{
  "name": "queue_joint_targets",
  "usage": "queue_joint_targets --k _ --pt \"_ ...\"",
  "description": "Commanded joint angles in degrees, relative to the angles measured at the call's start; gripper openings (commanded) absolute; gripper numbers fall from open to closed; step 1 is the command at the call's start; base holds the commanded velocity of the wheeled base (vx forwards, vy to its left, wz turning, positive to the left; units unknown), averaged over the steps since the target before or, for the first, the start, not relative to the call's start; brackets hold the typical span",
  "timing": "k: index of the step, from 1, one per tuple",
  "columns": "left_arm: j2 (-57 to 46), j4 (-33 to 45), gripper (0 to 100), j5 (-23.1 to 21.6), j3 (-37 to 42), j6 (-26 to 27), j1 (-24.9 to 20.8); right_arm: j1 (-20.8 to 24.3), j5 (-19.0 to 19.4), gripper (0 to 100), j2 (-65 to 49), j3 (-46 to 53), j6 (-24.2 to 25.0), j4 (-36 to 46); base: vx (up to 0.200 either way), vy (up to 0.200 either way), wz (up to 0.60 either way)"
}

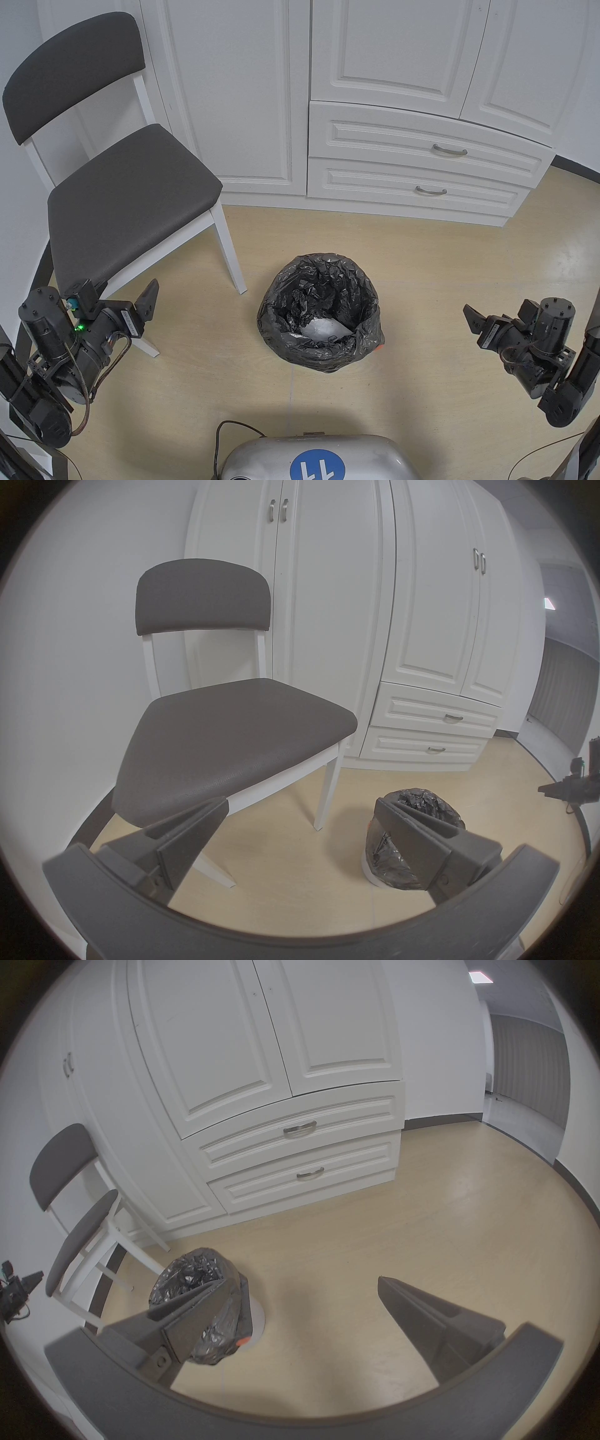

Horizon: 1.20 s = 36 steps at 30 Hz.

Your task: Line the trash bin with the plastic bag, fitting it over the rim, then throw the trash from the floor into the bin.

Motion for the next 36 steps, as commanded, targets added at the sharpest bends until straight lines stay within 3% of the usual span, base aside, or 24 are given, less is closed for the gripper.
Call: queue_joint_targets --k 1,7,11,15,21,33,36 --pt "-5.18 0.06 100 0.01 3.43 -0.01 -0.01 0.56 0.36 100 -6.31 5.0 -2.05 -1.0 0.0 0.0 0.0" --pt "-8.34 0.06 100 0.01 6.85 0.25 -0.01 3.2 0.45 100 -11.49 6.58 -5.66 -1.0 0.0 0.0 0.0" --pt "-10.63 0.23 100 0.01 8.44 0.34 -0.01 5.13 2.47 100 -14.48 6.58 -10.75 -1.0 0.0 0.0 0.0" --pt "-12.21 0.23 100 0.19 8.44 0.43 0.08 5.22 5.64 100 -17.03 6.58 -15.41 -1.0 0.0 0.0 0.0" --pt "-15.2 0.23 100 0.19 8.44 1.48 0.08 2.85 16.01 100 -25.38 6.58 -21.04 -1.0 0.0 0.0 0.0" --pt "-23.11 0.23 100 -0.25 7.29 6.75 -0.1 -4.1 14.34 100 -32.94 6.58 -23.85 -0.73 0.0 0.0 0.0" --pt "-25.3 0.85 100 0.19 5.1 10.01 -0.01 -5.77 14.25 100 -38.65 5.7 -24.2 6.21 0.0 0.0 0.0"
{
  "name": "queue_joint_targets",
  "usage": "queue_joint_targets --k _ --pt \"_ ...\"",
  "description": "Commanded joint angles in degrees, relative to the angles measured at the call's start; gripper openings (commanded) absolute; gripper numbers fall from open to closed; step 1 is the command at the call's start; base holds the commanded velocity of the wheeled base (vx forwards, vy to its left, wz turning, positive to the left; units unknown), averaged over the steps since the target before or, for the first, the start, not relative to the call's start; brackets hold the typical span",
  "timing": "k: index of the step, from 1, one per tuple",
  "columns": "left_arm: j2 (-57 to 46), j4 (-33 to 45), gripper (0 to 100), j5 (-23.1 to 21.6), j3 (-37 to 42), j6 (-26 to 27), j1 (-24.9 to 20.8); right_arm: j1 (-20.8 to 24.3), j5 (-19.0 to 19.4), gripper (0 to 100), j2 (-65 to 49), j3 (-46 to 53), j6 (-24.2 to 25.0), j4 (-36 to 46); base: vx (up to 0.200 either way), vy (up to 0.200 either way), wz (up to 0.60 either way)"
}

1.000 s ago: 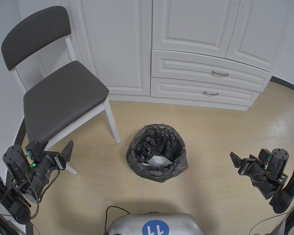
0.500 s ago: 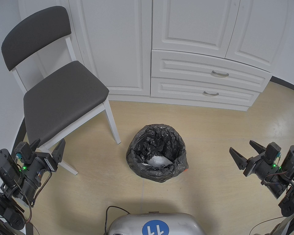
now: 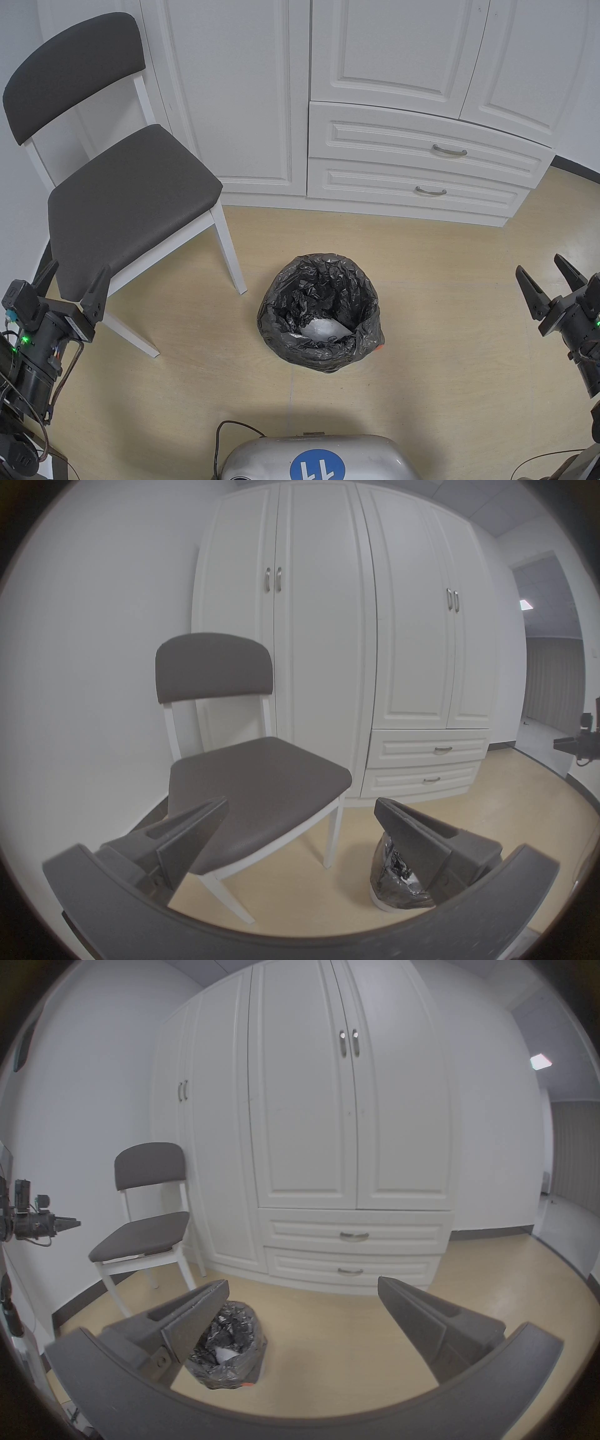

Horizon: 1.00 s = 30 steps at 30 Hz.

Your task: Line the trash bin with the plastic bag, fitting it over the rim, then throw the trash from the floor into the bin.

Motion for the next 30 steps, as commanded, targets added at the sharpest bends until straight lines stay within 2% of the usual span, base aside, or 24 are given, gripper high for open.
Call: queue_joint_targets --k 1,3,6,11,14,17,20,24,28,30 --pt "-4.74 0.41 100 0.32 -2.52 3.55 0.05 -2.51 -0.31 100 -9.16 -0.39 -0.61 7.12 0.0 0.0 0.0" --pt "-5.44 0.5 100 0.32 -3.14 4.61 0.05 -2.51 -0.39 100 -11.97 -1.71 -0.52 10.9 0.0 0.0 0.0" --pt "-10.45 6.03 100 0.41 -5.07 5.92 0.05 -3.3 -1.27 100 -22.87 -7.43 -0.52 27.16 0.0 0.0 0.0" --pt "-22.4 27.83 100 0.32 -10.52 5.4 -0.3 -3.57 -3.47 100 -38.25 -15.78 -0.26 54.41 0.0 0.0 0.0" --pt "-29.08 40.84 100 0.15 -14.3 5.05 -0.3 -5.76 -4.0 100 -43.87 -18.15 0.97 63.55 0.0 0.0 0.0" --pt "-33.56 49.19 100 0.24 -16.67 3.02 0.67 -9.72 -3.73 100 -48.0 -18.32 2.64 66.19 0.0 0.0 0.0" --pt "-36.64 53.14 100 0.32 -17.55 1.0 2.69 -12.62 -3.56 100 -51.43 -17.71 2.9 67.77 0.0 0.0 0.0" --pt "-39.63 57.63 100 0.68 -17.73 -0.05 4.27 -13.5 -3.56 100 -55.3 -17.36 3.08 70.76 0.0 0.0 0.0" --pt "-43.32 63.43 100 0.68 -18.61 -1.11 5.77 -13.5 -3.47 100 -58.9 -17.01 5.19 72.52 0.0 0.0 0.0" --pt "-46.92 68.96 100 0.68 -19.49 -2.16 7.26 -13.76 -4.17 100 -61.19 -16.92 7.74 72.69 0.0 0.0 0.0"
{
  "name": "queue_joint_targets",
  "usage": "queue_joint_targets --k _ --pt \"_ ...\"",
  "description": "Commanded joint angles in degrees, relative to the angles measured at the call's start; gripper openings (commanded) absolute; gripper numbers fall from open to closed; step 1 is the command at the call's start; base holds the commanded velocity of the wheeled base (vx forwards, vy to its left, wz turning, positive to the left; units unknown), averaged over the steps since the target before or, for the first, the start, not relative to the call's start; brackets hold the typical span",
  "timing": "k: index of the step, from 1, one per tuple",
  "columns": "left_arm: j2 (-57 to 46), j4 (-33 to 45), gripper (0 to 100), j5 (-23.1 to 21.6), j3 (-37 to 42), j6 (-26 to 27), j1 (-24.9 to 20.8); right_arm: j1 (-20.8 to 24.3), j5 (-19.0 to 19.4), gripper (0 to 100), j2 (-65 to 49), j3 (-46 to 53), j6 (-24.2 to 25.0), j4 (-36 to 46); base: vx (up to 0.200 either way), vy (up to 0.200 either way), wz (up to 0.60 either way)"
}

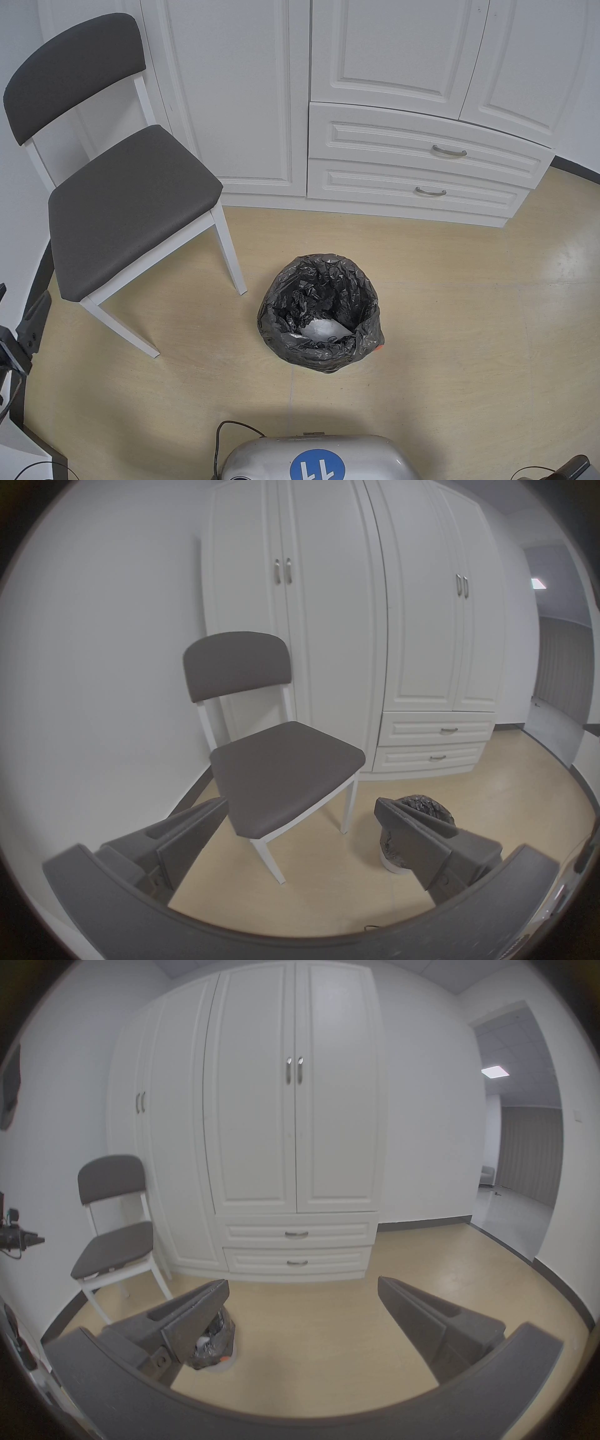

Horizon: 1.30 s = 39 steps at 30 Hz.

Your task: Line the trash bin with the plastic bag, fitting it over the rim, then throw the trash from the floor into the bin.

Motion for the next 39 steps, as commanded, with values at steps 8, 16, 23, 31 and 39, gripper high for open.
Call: queue_joint_targets --k 8,16,23,31,39 --pt "-19.74 25.65 100 0.19 -9.12 -7.88 3.09 -1.26 -0.01 100 -19.15 0.15 3.75 6.07 0.0 0.0 0.0" --pt "-31.52 42.35 100 0.19 -15.54 -8.41 4.24 0.41 -3.97 100 -24.77 -0.11 3.93 11.96 0.0 0.0 0.0" --pt "-35.74 50.0 100 0.1 -18.7 -8.58 7.84 0.41 -5.55 100 -24.77 2.26 4.46 11.87 0.0 0.0 0.0" --pt "-40.39 49.3 100 -4.2 -13.08 -7.97 10.21 0.41 -7.48 100 -24.77 6.3 4.46 8.18 0.0 0.0 0.0" --pt "-40.39 43.41 100 -4.2 -8.33 -7.61 10.21 0.41 -6.69 100 -24.77 5.78 4.02 2.91 0.0 0.0 0.0"
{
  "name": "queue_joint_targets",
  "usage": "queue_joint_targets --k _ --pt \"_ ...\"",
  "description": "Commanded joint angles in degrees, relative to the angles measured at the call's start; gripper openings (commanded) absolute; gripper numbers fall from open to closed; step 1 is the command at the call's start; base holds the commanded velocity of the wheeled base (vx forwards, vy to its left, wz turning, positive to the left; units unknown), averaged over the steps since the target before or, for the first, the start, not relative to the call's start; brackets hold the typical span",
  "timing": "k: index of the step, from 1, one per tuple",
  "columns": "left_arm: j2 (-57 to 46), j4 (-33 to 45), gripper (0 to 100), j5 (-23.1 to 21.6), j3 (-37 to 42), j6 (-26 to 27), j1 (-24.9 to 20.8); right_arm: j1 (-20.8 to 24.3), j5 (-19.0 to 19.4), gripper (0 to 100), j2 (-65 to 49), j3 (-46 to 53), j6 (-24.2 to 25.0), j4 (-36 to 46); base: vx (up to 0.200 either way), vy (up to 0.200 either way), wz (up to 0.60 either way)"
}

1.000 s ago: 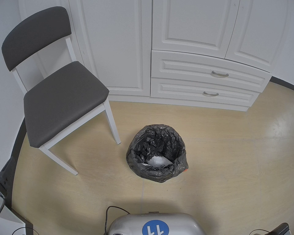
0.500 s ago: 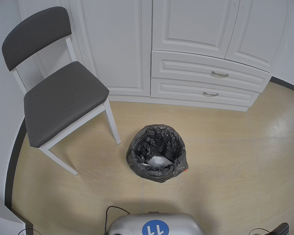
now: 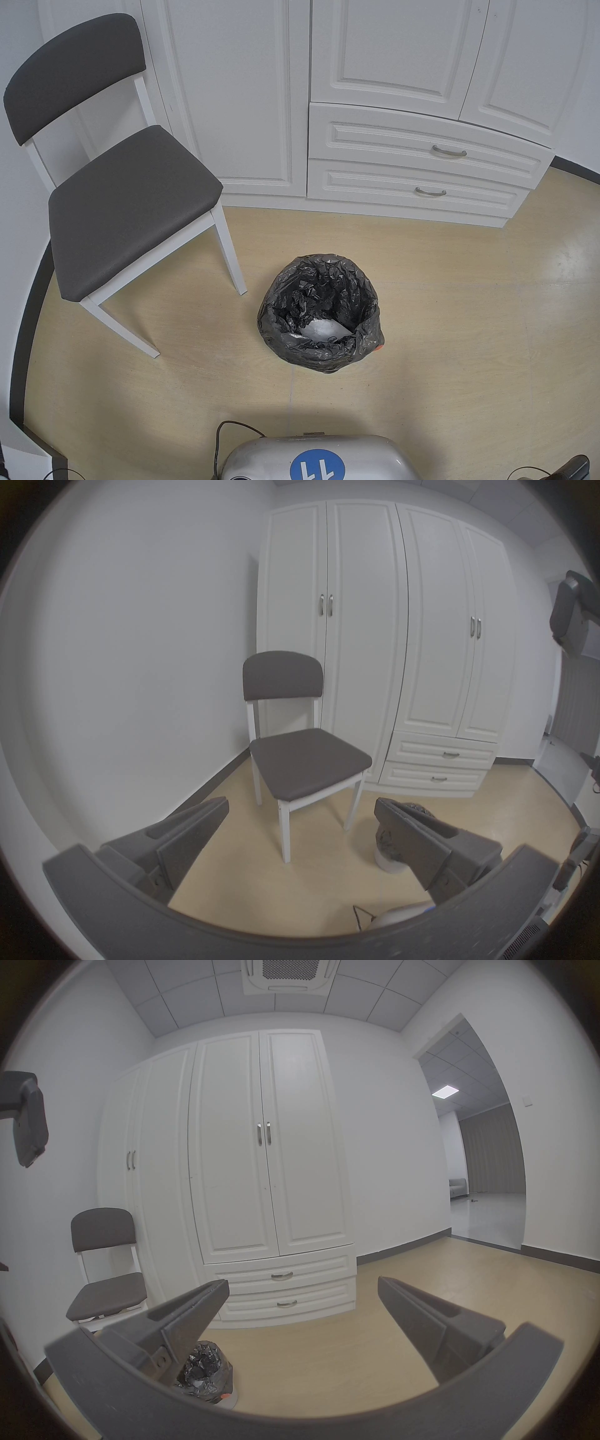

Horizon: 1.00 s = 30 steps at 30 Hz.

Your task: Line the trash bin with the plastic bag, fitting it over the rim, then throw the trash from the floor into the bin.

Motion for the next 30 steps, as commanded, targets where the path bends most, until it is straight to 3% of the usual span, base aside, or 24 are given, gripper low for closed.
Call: queue_joint_targets --k 1,7,10,16,20,24,30 --pt "-1.17 -6.16 100 -0.23 4.13 0.22 0.16 0.0 0.36 100 -0.71 -0.66 -0.37 -0.54 0.0 0.0 0.0" --pt "-1.17 -27.96 100 -1.81 15.38 4.97 0.16 -0.09 1.85 100 -0.71 -2.77 -0.99 -0.54 0.0 0.0 0.0" --pt "-1.17 -33.23 100 -3.4 18.72 6.2 0.16 -0.09 2.11 100 -0.71 -3.13 -1.25 -0.63 0.0 0.0 0.0" --pt "-1.17 -34.47 100 -3.92 22.68 6.11 0.16 -0.09 2.2 100 -0.71 -2.25 -1.34 -0.54 0.0 0.0 0.0" --pt "-1.17 -33.94 100 -4.01 29.62 6.2 0.16 -0.09 3.78 100 -0.71 -0.4 -0.9 -0.63 0.0 0.0 0.0" --pt "-1.17 -27.43 100 -4.01 29.62 6.73 0.16 -0.09 4.75 100 -0.71 1.62 -0.81 -2.47 0.0 0.0 0.0" --pt "-1.17 -26.47 100 -4.1 29.62 8.66 0.16 -0.09 7.65 100 -0.71 7.33 -1.34 -8.71 0.0 0.0 0.0"
